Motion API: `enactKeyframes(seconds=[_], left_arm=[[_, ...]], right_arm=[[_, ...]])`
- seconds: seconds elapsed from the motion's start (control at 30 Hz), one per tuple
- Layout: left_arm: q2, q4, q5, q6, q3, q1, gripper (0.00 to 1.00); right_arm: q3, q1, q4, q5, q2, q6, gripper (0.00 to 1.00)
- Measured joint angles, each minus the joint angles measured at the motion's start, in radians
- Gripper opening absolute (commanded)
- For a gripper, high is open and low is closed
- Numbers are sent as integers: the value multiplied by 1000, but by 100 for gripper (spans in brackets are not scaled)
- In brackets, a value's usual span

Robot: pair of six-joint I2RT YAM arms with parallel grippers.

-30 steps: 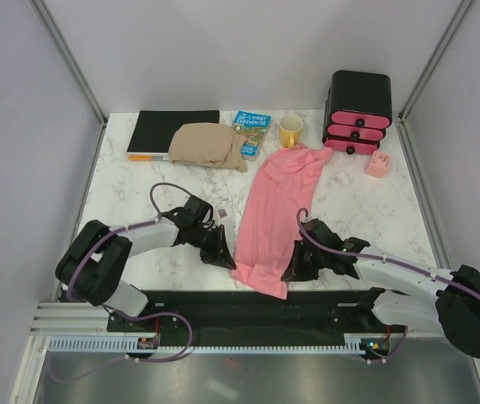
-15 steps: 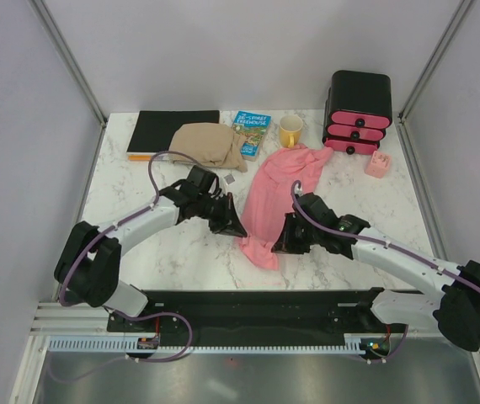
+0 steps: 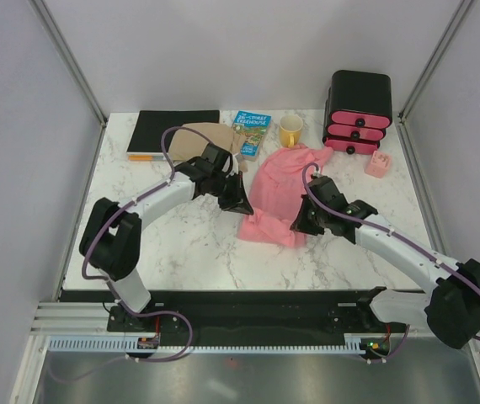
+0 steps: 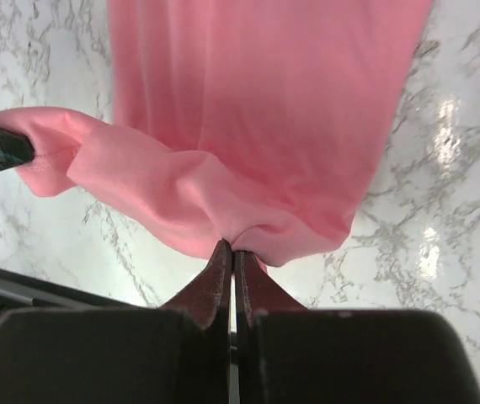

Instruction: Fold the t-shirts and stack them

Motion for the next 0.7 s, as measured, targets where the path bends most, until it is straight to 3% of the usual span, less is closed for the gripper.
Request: enactKeyframes(seconds=[0.47, 0.7], left_arm=[[206, -67, -85, 46, 313, 7, 2], [247, -87, -109, 51, 365, 7, 2]], right_arm=[[99, -101, 5, 18, 101, -124, 4], [142, -140, 23, 13, 174, -167, 4]])
